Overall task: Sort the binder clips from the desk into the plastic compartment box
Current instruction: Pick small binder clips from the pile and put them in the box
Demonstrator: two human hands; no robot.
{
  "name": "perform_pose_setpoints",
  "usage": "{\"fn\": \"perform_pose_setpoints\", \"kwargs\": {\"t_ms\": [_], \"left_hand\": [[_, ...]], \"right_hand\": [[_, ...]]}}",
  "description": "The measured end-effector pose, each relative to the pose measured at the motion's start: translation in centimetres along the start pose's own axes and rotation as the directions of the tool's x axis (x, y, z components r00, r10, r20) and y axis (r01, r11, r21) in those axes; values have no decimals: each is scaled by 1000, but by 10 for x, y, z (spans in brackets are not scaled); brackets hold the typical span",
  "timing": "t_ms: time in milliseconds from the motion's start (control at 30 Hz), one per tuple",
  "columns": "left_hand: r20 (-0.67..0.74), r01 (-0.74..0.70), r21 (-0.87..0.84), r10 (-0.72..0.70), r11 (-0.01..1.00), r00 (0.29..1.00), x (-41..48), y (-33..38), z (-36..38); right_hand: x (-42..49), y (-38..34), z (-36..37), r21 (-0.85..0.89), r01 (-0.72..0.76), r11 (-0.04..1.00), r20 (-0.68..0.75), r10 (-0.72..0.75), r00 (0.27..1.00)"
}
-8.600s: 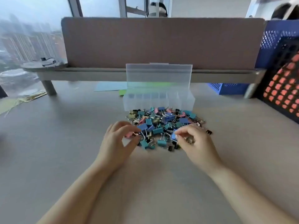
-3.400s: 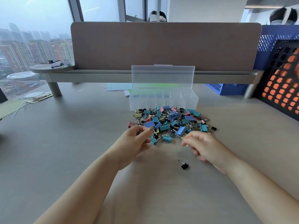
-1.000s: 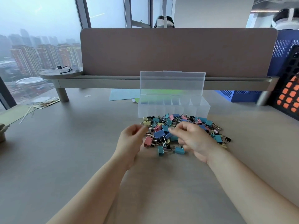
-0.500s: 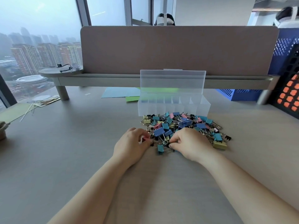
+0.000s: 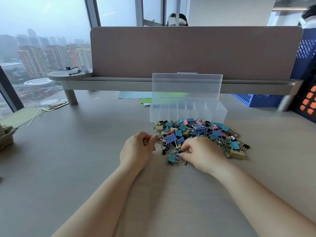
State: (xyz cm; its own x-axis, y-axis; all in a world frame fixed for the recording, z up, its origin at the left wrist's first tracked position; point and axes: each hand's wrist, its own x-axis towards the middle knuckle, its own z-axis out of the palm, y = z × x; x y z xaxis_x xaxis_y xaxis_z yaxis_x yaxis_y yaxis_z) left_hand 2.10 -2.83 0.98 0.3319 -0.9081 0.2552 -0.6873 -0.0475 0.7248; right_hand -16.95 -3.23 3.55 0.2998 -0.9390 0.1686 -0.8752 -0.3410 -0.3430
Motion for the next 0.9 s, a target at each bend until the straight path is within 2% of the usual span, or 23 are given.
{"fn": "perform_pose_setpoints", "kwargs": {"t_ms": [100,167,233,300,333,367,433,467,500,533,567,633,667,733,800,833,900], "left_hand": [[-22,56,88,-55,994,998,-1,1,-2],[-23,52,113,-49,992,999,-2,2,-2],[3,-17,111,17,994,1000,-4,4,-4],[73,-146,87,140,985,988,-8,8,-8],[122,-214,90,202,973,972,-10,10,-9],[173,-271,110,250,956,953,-13,11,-10],[255,-343,193,291,919,922,-18,13,-11],[279,-368,244,299,897,913,-20,13,-11],[290,-390,291,308,874,906,-21,14,-10],[290,-408,326,320,853,902,-21,14,-11],[284,-420,352,332,837,899,-21,15,-11],[278,-424,379,336,823,900,-21,16,-11],[279,-417,387,327,822,903,-21,16,-11],[279,-401,396,308,826,910,-22,16,-11],[275,-392,397,300,830,913,-21,16,-11],[276,-386,393,293,835,915,-21,15,-11],[271,-369,382,279,847,921,-21,15,-10]], "right_hand": [[-1,-1,-1,15,-32,999,25,32,999],[0,-1,-3,112,-72,991,49,67,997],[2,-2,-6,262,-109,959,35,104,994],[4,-3,-9,412,-178,894,36,179,983],[5,-3,-11,520,-220,826,71,215,974],[6,-3,-14,655,-263,708,133,235,963],[8,0,-19,877,-370,307,312,221,924],[8,2,-22,907,-409,102,384,197,902],[7,3,-24,906,-422,-40,422,173,890],[7,5,-24,899,-422,-116,436,157,886],[7,6,-24,898,-417,-136,435,143,889],[7,5,-22,919,-391,-47,394,144,908],[7,5,-19,931,-362,53,350,154,924],[7,5,-13,899,-271,344,227,164,960],[7,4,-7,731,-150,665,86,129,988],[7,4,-5,608,-98,788,33,98,995],[5,5,-2,359,-32,933,-19,41,999]]}}
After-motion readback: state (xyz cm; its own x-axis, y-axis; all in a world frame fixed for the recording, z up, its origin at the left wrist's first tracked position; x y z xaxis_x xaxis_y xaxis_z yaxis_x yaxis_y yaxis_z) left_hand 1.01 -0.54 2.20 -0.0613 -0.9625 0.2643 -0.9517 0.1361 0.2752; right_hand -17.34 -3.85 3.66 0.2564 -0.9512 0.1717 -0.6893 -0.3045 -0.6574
